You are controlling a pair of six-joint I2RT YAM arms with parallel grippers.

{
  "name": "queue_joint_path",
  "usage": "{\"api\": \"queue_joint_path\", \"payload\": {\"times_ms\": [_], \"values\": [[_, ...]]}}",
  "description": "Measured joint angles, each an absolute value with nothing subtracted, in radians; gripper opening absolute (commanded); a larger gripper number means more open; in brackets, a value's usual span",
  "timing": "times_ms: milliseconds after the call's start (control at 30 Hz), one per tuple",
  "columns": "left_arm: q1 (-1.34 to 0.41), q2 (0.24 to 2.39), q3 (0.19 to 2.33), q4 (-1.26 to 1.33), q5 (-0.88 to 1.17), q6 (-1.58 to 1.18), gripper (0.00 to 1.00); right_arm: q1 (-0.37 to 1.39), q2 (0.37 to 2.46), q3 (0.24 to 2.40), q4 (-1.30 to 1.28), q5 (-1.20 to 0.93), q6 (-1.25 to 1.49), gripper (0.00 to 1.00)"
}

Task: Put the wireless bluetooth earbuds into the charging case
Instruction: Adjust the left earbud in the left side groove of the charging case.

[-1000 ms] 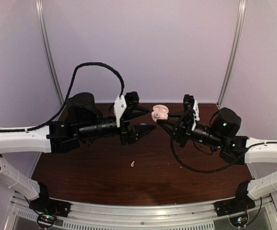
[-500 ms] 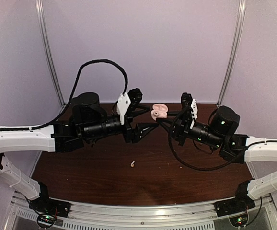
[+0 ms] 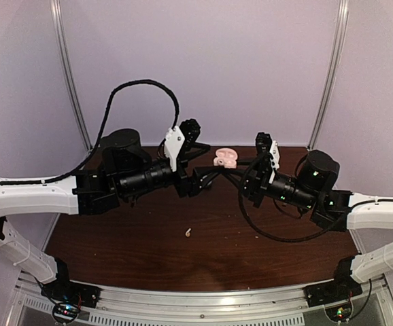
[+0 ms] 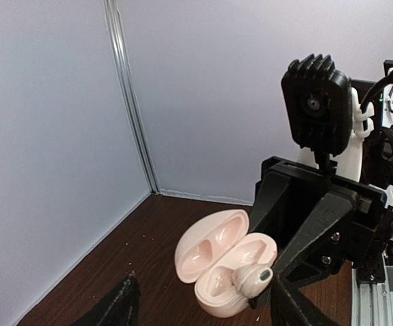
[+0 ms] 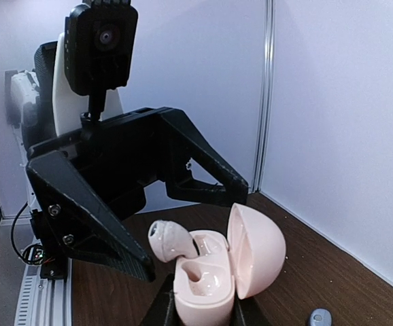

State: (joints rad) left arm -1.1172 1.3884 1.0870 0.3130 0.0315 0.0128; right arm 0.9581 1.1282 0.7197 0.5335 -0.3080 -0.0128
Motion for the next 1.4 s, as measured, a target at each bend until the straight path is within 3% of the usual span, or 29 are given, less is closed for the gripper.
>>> {"api": "queue_joint_path", "payload": {"times_ms": [967,1400], "values": [[-1.083,1.386,1.079,0.312,0.064,-0.060,0.64,0.958,1.098,0.713,0.535,-0.342,-0.012,0.00],[-1.060,1.384,1.064,0.313,0.258,-0.062,0.65,0.958,1.088,0.709,0.533,-0.340,-0.013,0.00]]}}
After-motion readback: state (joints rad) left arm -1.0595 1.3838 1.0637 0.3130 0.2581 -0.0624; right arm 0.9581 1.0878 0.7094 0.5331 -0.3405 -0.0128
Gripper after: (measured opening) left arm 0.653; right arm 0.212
